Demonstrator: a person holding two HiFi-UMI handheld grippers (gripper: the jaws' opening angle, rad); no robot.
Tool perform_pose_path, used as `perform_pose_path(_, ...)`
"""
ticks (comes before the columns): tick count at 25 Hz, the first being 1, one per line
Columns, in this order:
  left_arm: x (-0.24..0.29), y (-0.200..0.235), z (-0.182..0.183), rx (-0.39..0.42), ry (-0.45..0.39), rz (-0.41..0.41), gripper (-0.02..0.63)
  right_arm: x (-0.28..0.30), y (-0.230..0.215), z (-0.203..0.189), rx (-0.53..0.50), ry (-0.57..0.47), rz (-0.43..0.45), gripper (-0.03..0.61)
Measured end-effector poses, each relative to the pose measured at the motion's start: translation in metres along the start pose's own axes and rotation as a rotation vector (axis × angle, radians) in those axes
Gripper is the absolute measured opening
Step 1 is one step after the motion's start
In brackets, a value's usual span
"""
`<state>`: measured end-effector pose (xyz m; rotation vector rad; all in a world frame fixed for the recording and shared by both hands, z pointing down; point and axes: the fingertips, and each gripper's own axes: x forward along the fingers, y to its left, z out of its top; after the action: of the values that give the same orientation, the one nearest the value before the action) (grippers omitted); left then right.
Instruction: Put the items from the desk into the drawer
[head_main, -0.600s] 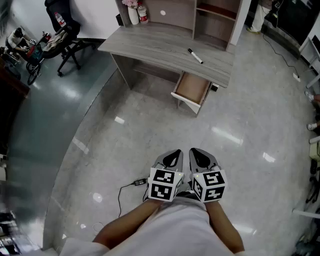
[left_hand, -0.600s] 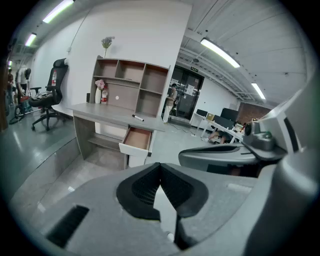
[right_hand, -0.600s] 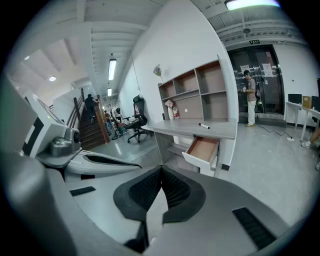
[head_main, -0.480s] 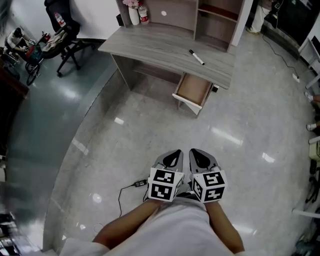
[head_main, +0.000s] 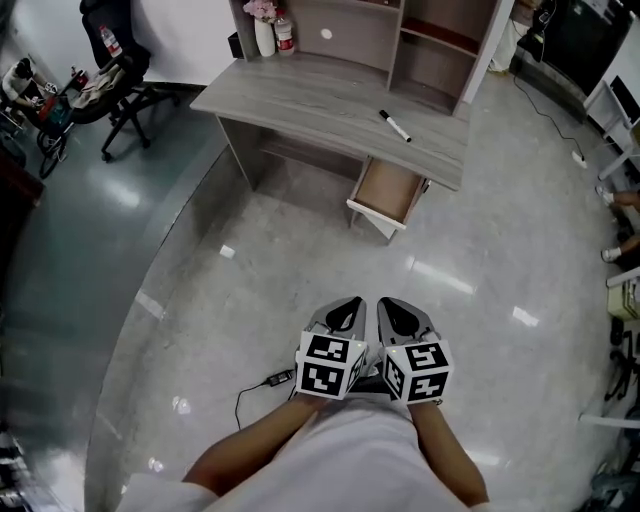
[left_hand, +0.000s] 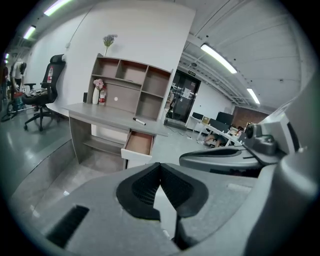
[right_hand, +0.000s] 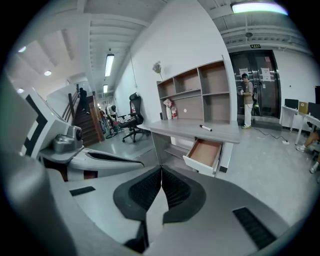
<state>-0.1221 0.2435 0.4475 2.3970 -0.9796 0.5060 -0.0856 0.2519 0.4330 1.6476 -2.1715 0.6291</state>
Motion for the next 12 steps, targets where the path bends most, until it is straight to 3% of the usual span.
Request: perform_pose_path(12, 0.028, 0.033, 0.025, -0.019, -0.001, 0.036, 0.002, 0.043, -0.016, 0.021, 0.020, -0.001, 0.044, 0.002)
